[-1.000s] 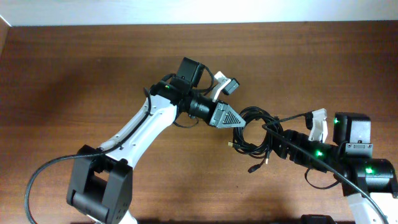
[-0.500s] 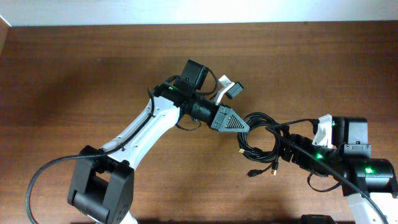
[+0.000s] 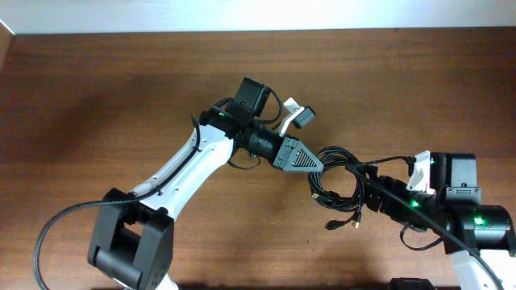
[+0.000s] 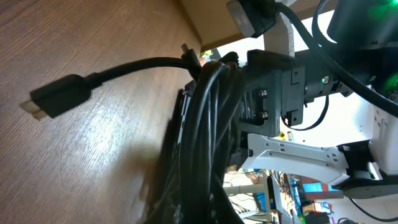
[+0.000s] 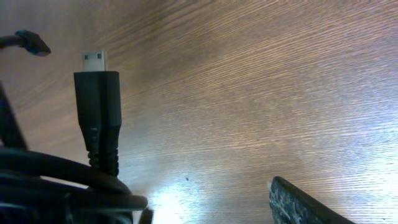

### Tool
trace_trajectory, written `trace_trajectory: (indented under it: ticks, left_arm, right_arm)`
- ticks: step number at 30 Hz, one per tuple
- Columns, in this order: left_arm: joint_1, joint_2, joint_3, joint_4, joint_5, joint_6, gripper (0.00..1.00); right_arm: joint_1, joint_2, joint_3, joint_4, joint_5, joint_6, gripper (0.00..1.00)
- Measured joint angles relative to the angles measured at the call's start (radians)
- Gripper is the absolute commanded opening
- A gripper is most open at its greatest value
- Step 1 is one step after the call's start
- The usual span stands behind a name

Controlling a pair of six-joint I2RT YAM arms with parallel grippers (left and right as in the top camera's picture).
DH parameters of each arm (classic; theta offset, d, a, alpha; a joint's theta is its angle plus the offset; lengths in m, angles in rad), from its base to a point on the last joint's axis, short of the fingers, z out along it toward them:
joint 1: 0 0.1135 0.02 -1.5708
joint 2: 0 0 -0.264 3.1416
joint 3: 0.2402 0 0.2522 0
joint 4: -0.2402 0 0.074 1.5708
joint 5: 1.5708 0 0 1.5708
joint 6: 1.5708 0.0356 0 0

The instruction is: Untangle cables

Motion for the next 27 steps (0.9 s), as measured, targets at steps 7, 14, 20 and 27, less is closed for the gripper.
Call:
trace_trajectory:
  ticks: [7, 14, 20, 27]
  left_arm:
    - [0.001, 0.0, 0.0, 0.0, 0.006, 0.0, 0.0]
    - [0.034, 0.0, 0.0, -0.004, 0.022, 0.0, 0.0]
    - [0.06, 0.0, 0.0, -0.014, 0.033, 0.0, 0.0]
    - [0.074, 0.0, 0.001, -0.099, -0.002, 0.0, 0.0]
  right_arm:
    - [0.0, 0.0, 0.0, 0.0, 0.009, 0.0, 0.75]
    - [0.0, 0.0, 0.008, 0.043, -0.126, -0.095, 0.75]
    - [0.0, 0.0, 0.02, 0.042, -0.283, -0.219, 0.75]
    - [0.0, -0.017, 0.049, 0.034, -0.366, -0.27, 0.75]
